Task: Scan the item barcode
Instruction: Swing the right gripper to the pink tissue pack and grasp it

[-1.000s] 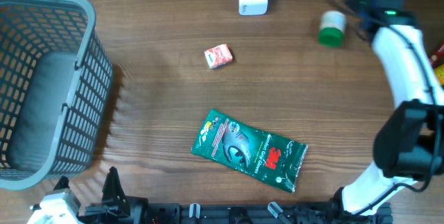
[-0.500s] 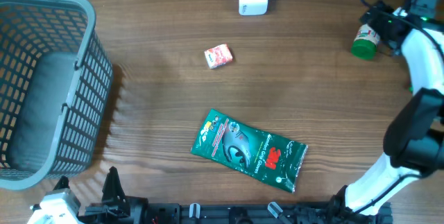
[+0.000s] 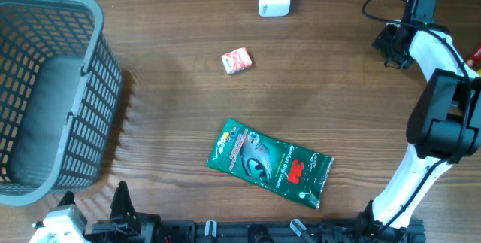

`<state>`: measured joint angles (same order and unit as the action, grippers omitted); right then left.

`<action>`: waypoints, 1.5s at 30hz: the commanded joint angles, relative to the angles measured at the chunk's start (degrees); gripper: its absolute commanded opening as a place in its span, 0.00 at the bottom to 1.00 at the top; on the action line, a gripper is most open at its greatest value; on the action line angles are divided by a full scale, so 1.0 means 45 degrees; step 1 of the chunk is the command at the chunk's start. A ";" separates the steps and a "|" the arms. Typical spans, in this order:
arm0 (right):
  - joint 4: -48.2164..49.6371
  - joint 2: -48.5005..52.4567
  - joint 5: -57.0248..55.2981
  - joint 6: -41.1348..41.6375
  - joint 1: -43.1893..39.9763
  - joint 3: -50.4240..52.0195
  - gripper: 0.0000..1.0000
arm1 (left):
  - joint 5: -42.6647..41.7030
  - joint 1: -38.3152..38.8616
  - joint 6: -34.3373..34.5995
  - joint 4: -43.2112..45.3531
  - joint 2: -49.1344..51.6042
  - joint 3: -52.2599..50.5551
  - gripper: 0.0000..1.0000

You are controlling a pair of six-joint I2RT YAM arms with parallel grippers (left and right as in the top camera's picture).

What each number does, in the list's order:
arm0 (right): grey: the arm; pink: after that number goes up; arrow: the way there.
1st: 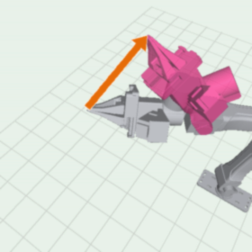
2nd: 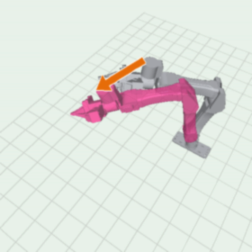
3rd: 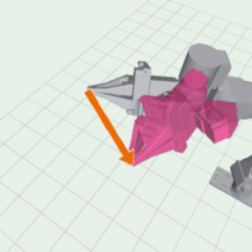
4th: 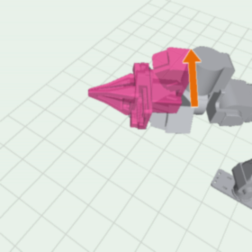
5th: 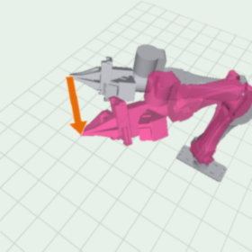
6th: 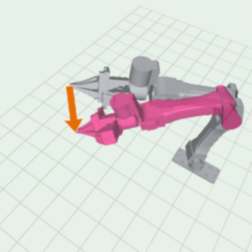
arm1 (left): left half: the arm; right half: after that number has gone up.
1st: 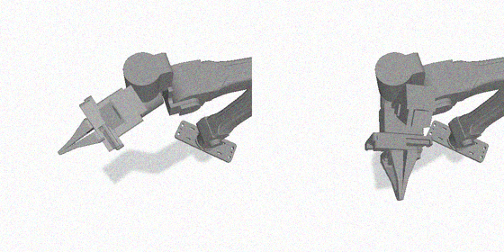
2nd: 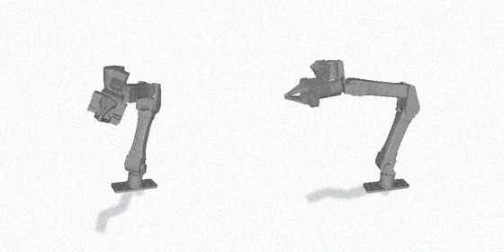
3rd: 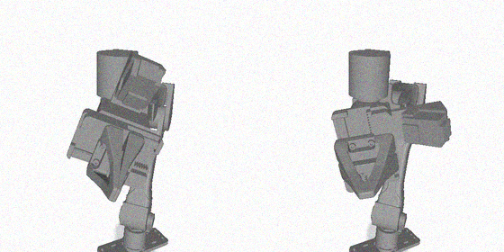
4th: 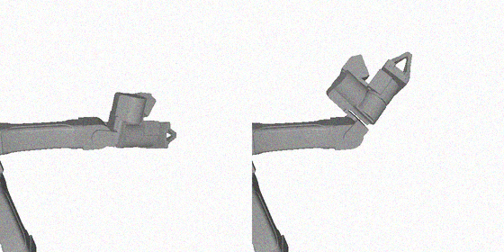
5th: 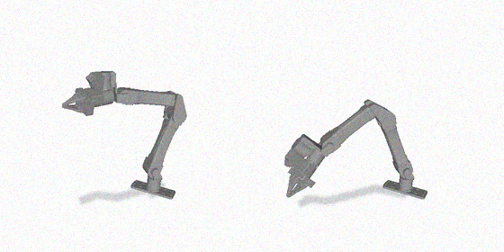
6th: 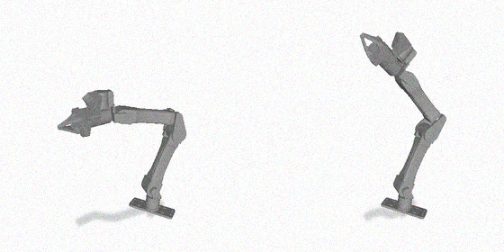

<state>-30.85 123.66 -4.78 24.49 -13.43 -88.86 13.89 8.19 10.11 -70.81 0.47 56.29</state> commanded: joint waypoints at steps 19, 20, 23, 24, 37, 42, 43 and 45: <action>-0.0019 -0.2011 0.2045 0.1234 -0.4022 -0.0277 1.00 | 0.0160 -0.0073 -0.0155 0.0015 -0.0044 0.0039 1.00; -0.0073 -0.2492 0.2841 0.1263 -0.3988 -0.0287 1.00 | 0.0160 -0.0073 -0.0155 0.0010 -0.0044 0.0039 1.00; -0.0772 -0.4371 0.5610 0.2055 -0.3599 -0.0287 1.00 | 0.0160 -0.0073 -0.0155 0.0015 -0.0044 0.0039 1.00; -0.1166 -0.4847 0.6217 0.2093 -0.3283 -0.0287 1.00 | 0.0160 -0.0073 -0.0155 0.0015 -0.0044 0.0039 1.00; -0.2064 -0.4493 0.5221 -0.2919 0.5270 0.0155 1.00 | 0.0160 -0.0073 -0.0155 0.0015 -0.0044 0.0039 1.00; -0.0855 -0.3240 0.4648 -0.4405 0.6965 0.0155 1.00 | 0.0160 -0.0073 -0.0155 0.0015 -0.0044 0.0039 1.00; -0.0311 -0.2948 0.4692 -0.4410 0.7189 0.0155 1.00 | 0.0160 -0.0073 -0.0155 0.0015 -0.0044 0.0039 1.00; 0.0646 -0.2409 0.4697 -0.4410 0.7495 0.0155 0.95 | 0.0160 -0.0073 -0.0155 0.0010 -0.0044 0.0039 1.00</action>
<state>-32.05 109.06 17.91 8.14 18.70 -88.51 13.89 8.19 10.11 -70.83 0.47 56.29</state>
